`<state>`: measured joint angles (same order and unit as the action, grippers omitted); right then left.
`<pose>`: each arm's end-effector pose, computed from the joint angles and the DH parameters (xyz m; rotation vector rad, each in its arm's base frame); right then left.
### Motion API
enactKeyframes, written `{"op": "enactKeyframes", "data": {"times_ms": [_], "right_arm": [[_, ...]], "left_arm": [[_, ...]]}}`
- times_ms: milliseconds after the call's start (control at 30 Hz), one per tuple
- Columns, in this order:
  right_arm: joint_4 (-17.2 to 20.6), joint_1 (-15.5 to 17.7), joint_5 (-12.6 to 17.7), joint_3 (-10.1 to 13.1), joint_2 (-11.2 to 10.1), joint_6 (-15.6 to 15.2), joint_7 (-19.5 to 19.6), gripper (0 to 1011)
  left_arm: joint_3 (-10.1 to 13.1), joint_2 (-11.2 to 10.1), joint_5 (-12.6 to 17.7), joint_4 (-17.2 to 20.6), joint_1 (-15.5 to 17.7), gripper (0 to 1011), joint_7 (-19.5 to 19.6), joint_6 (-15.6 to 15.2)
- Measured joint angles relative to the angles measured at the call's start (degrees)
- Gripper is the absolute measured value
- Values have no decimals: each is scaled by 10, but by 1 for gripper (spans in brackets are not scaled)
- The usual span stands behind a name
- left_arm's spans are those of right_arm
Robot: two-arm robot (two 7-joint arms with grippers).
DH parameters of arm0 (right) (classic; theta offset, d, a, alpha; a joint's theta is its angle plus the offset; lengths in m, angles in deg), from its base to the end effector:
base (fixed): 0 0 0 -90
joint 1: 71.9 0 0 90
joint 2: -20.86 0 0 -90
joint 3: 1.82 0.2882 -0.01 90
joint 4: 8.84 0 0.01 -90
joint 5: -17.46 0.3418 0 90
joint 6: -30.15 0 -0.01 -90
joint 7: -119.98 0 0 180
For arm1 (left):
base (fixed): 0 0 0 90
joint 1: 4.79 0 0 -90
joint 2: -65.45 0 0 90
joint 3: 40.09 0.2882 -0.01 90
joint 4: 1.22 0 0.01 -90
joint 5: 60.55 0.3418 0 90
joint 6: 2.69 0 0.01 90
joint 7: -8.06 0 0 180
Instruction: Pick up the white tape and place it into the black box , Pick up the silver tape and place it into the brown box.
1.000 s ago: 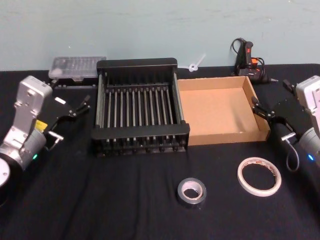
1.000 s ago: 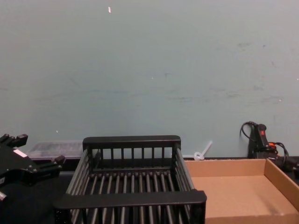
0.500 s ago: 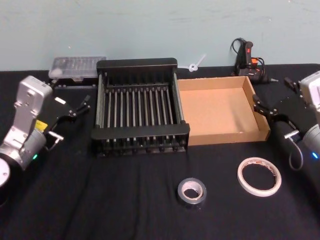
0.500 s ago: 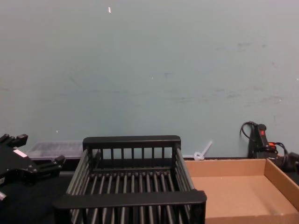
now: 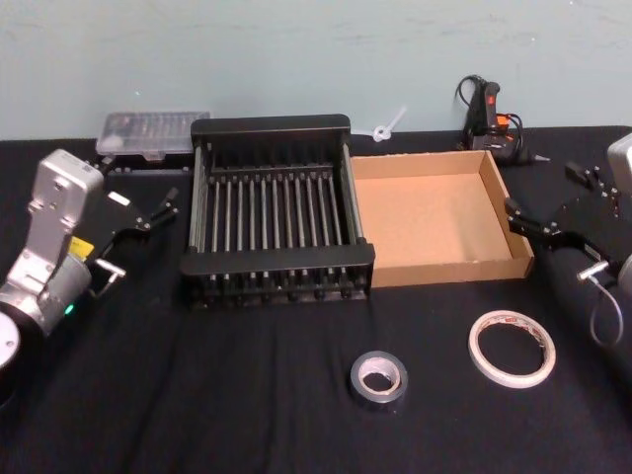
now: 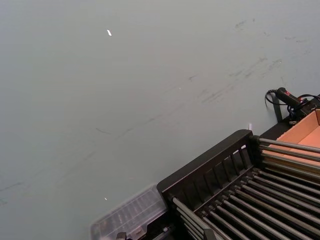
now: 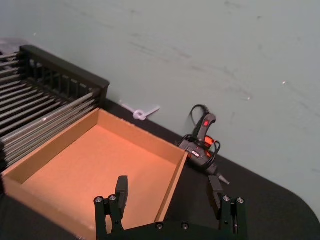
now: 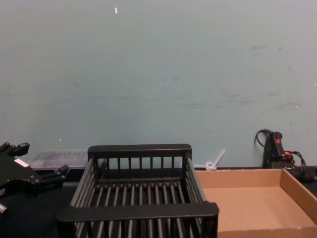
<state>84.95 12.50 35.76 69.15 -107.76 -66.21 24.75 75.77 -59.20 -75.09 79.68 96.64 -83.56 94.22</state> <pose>0.3684 -0.0799 -0.2547 -0.3720 -0.1762 -1.1726 0.3890 0.0730 -0.3071 0.3046 -0.2852 1.2480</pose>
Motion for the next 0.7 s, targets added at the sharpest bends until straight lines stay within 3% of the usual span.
{"op": "enactKeyframes", "data": {"times_ms": [267,700], "right_arm": [[34,35,22,21,-19,-46,-31,1003],[75,93,60,54,-32,-109,-69,1002]], "left_arm": [[0,0,0,0,0,1001,0,0],[0,0,0,0,0,1001,0,0]]}}
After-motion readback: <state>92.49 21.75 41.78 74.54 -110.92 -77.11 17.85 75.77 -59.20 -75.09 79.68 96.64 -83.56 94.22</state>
